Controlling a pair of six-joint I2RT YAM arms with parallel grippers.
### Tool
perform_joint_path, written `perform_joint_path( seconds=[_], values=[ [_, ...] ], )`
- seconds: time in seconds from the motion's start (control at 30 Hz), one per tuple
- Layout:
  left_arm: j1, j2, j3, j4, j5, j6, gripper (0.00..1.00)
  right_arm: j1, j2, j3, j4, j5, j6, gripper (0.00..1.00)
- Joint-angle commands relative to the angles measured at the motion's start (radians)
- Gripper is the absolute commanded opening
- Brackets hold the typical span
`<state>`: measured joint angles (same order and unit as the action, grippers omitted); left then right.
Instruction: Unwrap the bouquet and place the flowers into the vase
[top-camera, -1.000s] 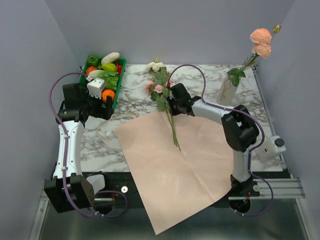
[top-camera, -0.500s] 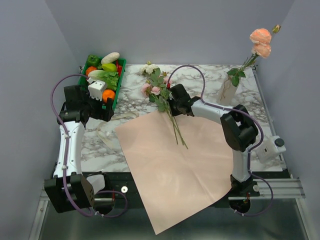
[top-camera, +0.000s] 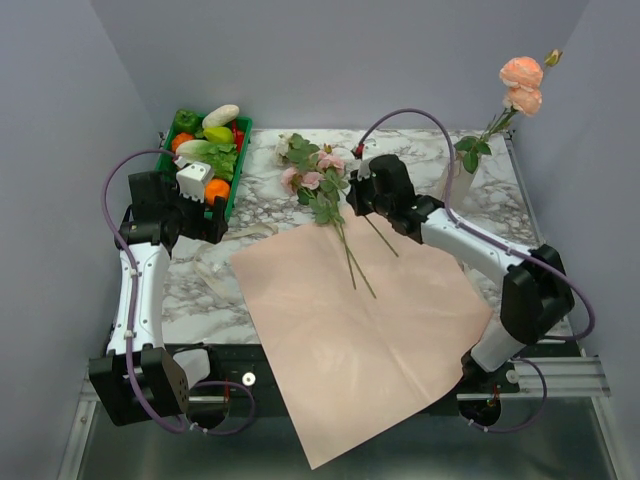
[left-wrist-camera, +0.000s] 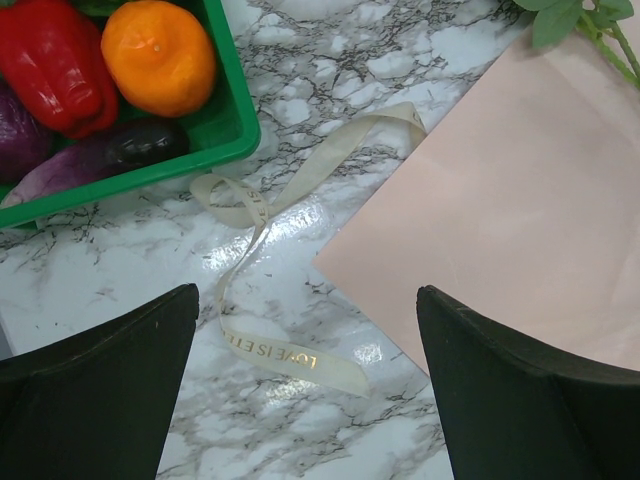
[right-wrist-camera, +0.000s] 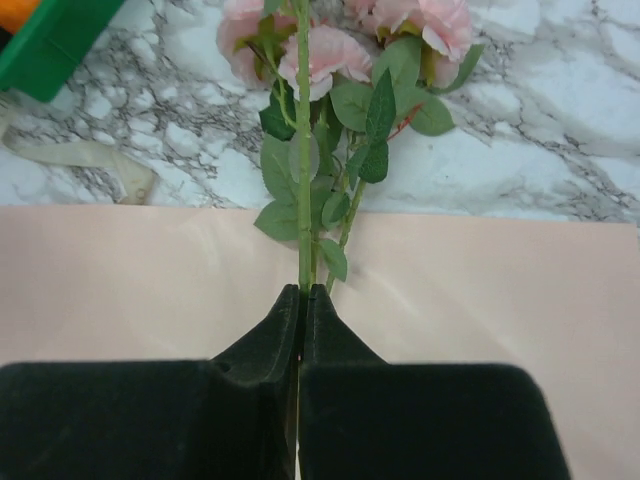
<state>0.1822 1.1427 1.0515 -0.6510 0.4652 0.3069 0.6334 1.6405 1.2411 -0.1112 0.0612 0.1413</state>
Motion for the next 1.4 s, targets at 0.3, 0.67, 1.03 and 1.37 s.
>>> perform_joint_path(
  seconds=[0.3, 0.67, 1.03, 1.37],
  values=[
    [0.005, -0.017, -0.002, 0.016, -0.013, 0.008, 0.99, 0.014, -0.22, -0.155, 0.053, 0.083, -0.016, 0.01],
    [0.005, -0.017, 0.008, 0.011, 0.01, -0.003, 0.99, 0.06, -0.2, -0.393, -0.059, 0.103, 0.084, 0.01],
    [0.005, -0.047, 0.01, -0.007, -0.01, 0.018, 0.98, 0.058, 0.062, -0.148, -0.119, 0.08, -0.026, 0.36],
    [0.005, -0.055, -0.002, -0.01, -0.02, 0.04, 0.99, 0.057, 0.162, 0.063, -0.215, 0.172, -0.117, 0.37]
  ],
)
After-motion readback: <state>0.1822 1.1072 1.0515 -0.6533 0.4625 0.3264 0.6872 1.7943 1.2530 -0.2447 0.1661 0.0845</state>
